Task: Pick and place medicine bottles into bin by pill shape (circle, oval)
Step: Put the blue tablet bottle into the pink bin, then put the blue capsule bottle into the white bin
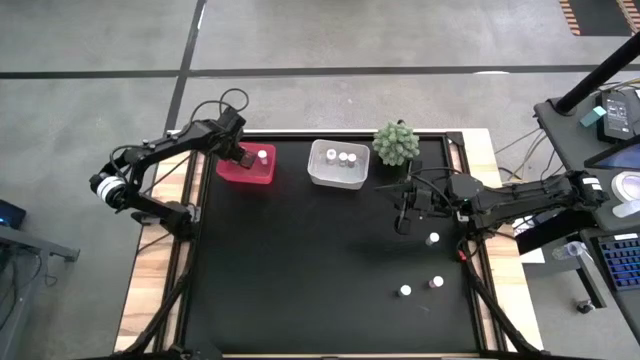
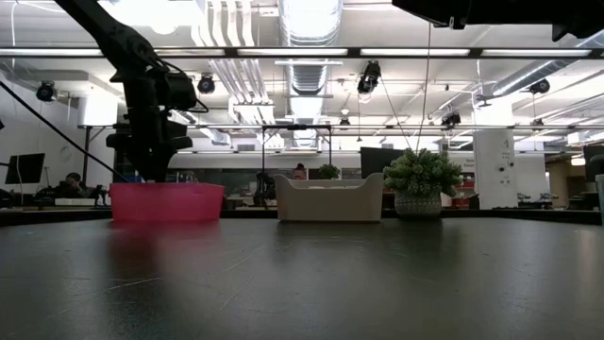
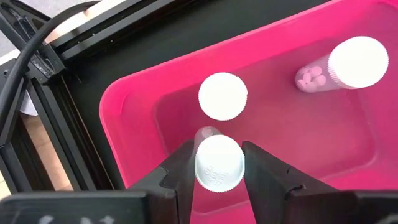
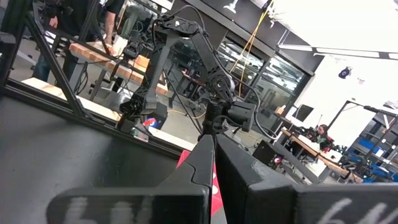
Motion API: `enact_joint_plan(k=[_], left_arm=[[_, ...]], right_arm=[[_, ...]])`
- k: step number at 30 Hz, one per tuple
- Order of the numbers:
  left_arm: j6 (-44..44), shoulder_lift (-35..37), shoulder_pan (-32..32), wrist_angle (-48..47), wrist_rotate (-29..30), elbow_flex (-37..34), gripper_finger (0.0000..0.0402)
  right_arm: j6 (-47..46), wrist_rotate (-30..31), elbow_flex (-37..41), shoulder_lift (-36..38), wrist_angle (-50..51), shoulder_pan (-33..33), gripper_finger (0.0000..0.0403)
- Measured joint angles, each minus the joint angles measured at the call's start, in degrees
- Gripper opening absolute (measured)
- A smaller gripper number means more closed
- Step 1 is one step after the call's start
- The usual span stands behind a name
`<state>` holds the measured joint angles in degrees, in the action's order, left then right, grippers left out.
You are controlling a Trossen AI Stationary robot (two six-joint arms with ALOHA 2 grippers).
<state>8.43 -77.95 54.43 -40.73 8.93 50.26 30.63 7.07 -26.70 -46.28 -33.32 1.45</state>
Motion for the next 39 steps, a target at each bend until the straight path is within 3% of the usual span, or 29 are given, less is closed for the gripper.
enact_joint_plan(k=[10,33,39], left_arm=[[-0.04,0.04,0.00,-0.22,0.02,-0.02,0.0137],[-3.17,1.28,-0.03,-0.89,2.34,1.89,0.0140],[-5.01,4.48,-1.81,-0.69,-0.89,3.44,0.0140]], right_arm=[[0.02,0.00,0.00,0.00,0.00,0.00,0.0009],[0.32,0.00,0.00,0.00,0.02,0.00,0.0009],[0.39,0.00,0.00,0.00,0.07,0.00,0.0009]])
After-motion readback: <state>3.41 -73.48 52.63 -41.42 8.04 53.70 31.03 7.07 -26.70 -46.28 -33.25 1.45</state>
